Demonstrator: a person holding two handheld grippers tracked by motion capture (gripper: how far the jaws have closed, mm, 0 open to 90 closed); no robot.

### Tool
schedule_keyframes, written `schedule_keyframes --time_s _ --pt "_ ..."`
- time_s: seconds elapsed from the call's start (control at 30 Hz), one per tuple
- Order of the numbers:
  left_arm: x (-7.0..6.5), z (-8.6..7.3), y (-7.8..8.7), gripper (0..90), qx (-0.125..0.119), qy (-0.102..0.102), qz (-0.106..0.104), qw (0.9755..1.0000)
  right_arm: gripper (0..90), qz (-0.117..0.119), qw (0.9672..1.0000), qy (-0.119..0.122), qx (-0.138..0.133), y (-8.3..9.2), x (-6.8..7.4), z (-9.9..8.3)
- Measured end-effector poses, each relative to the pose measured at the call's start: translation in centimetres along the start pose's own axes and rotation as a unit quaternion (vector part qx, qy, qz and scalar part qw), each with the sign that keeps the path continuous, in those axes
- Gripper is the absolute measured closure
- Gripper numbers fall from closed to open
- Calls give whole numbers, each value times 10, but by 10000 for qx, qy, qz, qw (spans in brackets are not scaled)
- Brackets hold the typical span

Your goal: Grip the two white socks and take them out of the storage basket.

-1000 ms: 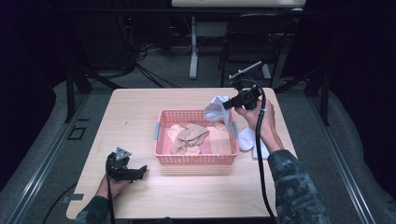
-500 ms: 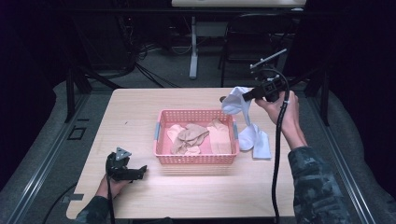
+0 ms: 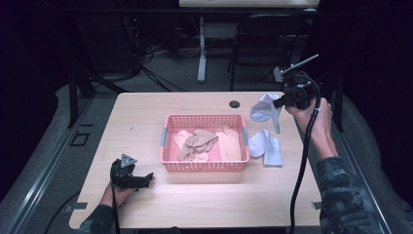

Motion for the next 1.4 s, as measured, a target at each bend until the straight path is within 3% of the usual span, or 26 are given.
schedule_keyframes --time_s 0.27,0.63,0.7,1.0,1.3,1.33,1.4 --pt "0 0 0 8 1 -1 -1 10000 844 -472 9984 71 315 -18 -7 -13" --pt "0 0 0 8 1 -1 2 10000 844 -643 9943 51 846 -74 -5 -46" --pt "0 0 0 8 -1 0 2 10000 843 -524 9944 -112 905 -84 -4 -52" --pt "0 0 0 8 0 0 1 10000 835 -546 9896 -453 1252 -123 -5 -77" --pt "0 0 0 8 0 -1 2 10000 826 -430 9844 -515 1628 -152 -3 -96" --pt "0 0 0 8 0 -1 1 10000 825 -304 9841 -593 1644 -156 -3 -98" --pt "0 0 0 8 1 -1 1 10000 824 -268 9822 -742 1705 -161 -5 -102"
Point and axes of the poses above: each handheld gripper's, and its own axes: y roughly backward along the jaws, z roughly out of its top, x roughly to its left, the point moved 4 cm from there along -y, roughly forward along the jaws, and after that the axes turned 11 degrees about -z, right-handed, at the moved point
